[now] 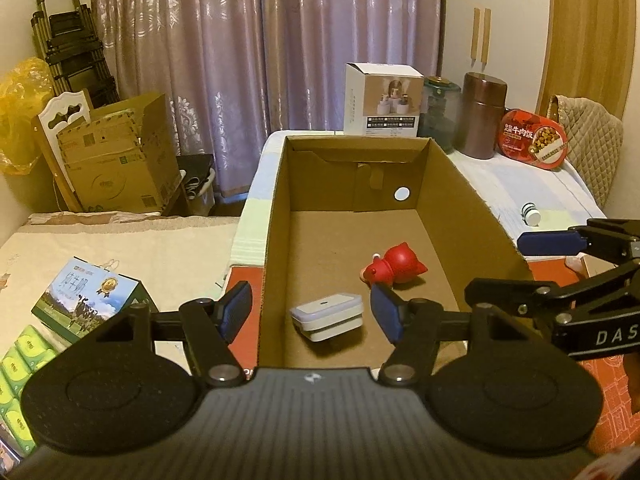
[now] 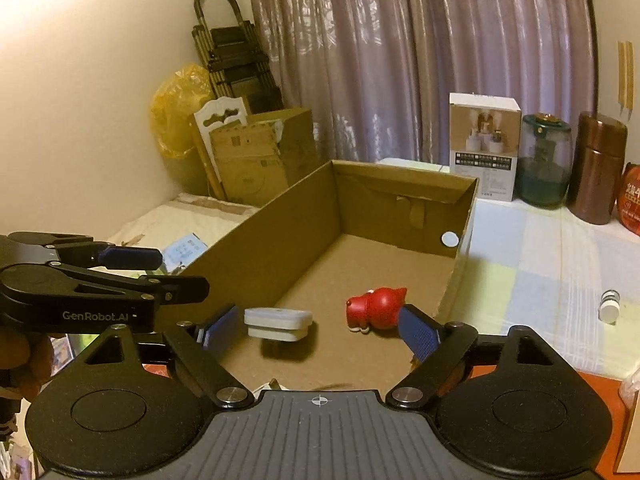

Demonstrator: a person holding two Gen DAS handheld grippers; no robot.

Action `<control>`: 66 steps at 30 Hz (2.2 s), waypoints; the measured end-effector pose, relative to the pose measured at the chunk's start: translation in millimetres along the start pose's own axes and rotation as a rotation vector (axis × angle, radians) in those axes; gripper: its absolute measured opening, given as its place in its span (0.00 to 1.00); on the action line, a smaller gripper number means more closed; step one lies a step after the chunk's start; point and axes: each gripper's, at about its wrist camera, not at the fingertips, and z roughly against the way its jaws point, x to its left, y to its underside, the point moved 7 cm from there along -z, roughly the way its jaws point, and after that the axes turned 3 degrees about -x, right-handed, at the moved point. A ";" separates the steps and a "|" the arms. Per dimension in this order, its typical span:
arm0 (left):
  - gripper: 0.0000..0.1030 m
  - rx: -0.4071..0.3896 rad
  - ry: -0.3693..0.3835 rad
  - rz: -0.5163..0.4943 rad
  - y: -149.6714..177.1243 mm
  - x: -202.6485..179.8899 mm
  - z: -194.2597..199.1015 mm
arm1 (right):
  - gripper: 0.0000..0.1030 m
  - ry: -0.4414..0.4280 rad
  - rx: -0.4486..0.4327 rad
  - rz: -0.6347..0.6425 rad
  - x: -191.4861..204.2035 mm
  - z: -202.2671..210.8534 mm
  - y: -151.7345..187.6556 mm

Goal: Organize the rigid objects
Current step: 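Open the left tool to drop the adapter while the right tool releases the wire rack, then move both tools back toward the white remote and braided cord on the mat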

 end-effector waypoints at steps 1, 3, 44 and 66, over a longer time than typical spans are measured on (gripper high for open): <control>0.59 -0.001 -0.001 0.001 0.5 0.4 0.2 | 0.81 0.004 -0.001 0.001 -0.8 0.2 0.1; 0.59 -0.001 -0.001 0.004 1.0 0.7 0.9 | 0.81 0.005 -0.004 -0.002 -1.7 0.7 -0.5; 0.64 -0.136 0.252 -0.081 -44.0 -177.2 69.4 | 0.81 0.354 -0.271 -0.138 -129.6 230.1 -10.5; 0.73 -0.032 0.361 -0.186 8.5 -314.9 1.2 | 0.81 0.626 -0.159 -0.305 -262.3 317.4 127.3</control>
